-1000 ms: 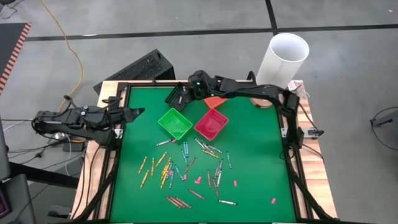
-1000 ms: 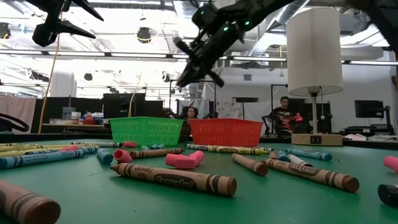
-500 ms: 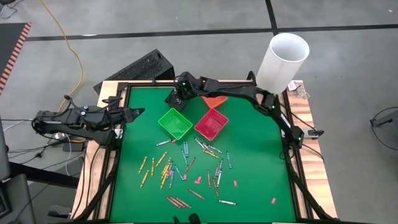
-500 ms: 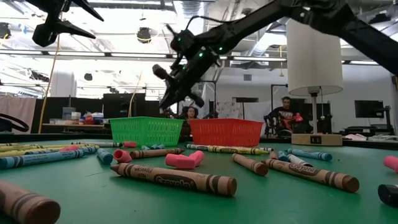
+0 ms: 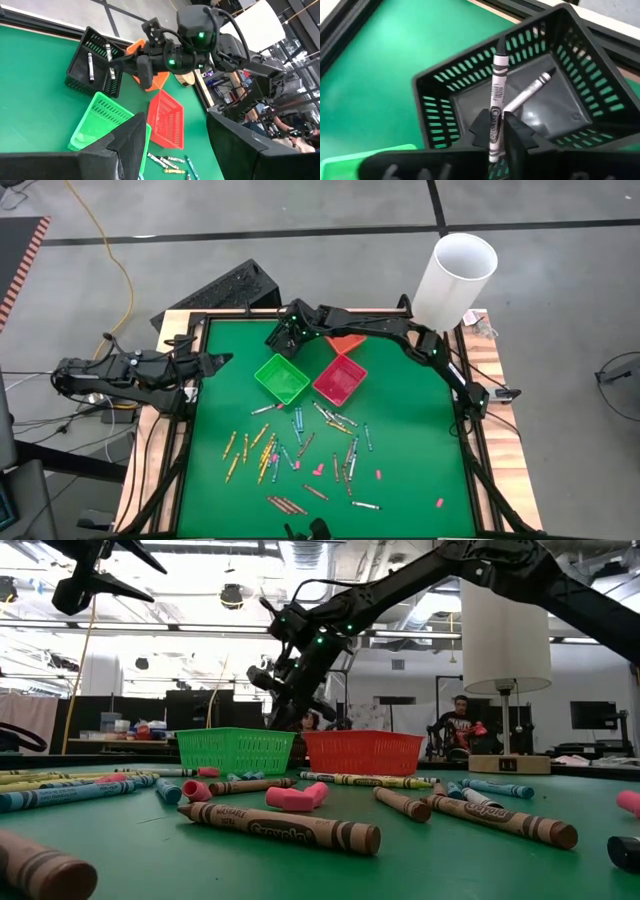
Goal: Sort crayons
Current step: Put the black crayon into the black bin
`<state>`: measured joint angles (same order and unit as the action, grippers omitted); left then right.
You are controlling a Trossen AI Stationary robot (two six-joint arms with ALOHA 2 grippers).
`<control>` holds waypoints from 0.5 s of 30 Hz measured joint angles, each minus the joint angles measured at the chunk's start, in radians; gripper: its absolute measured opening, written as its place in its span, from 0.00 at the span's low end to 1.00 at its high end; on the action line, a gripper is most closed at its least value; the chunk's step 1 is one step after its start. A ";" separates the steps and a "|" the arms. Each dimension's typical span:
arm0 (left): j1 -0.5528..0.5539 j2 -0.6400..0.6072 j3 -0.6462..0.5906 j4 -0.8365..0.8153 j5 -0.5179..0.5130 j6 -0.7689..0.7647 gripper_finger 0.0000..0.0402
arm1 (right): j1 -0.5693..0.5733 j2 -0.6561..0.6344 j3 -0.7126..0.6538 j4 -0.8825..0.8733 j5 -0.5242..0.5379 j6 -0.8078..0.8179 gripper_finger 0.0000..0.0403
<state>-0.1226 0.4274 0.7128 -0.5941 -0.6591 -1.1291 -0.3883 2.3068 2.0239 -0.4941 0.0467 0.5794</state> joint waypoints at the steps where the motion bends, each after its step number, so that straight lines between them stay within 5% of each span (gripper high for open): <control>1: 0.000 0.000 0.000 0.000 -0.005 0.002 0.50 | 0.001 -0.001 0.000 0.000 0.000 -0.004 0.15; 9: 0.000 0.000 0.000 0.000 -0.019 0.003 0.50 | -0.001 -0.018 -0.001 -0.027 -0.043 -0.044 0.25; 15: 0.000 0.000 0.000 0.000 -0.020 0.015 0.50 | 0.014 -0.161 0.000 -0.177 -0.071 -0.210 0.25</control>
<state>-0.1226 0.4274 0.7128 -0.5938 -0.6789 -1.1142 -0.3738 2.1455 2.0238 -0.6711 -0.0242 0.3692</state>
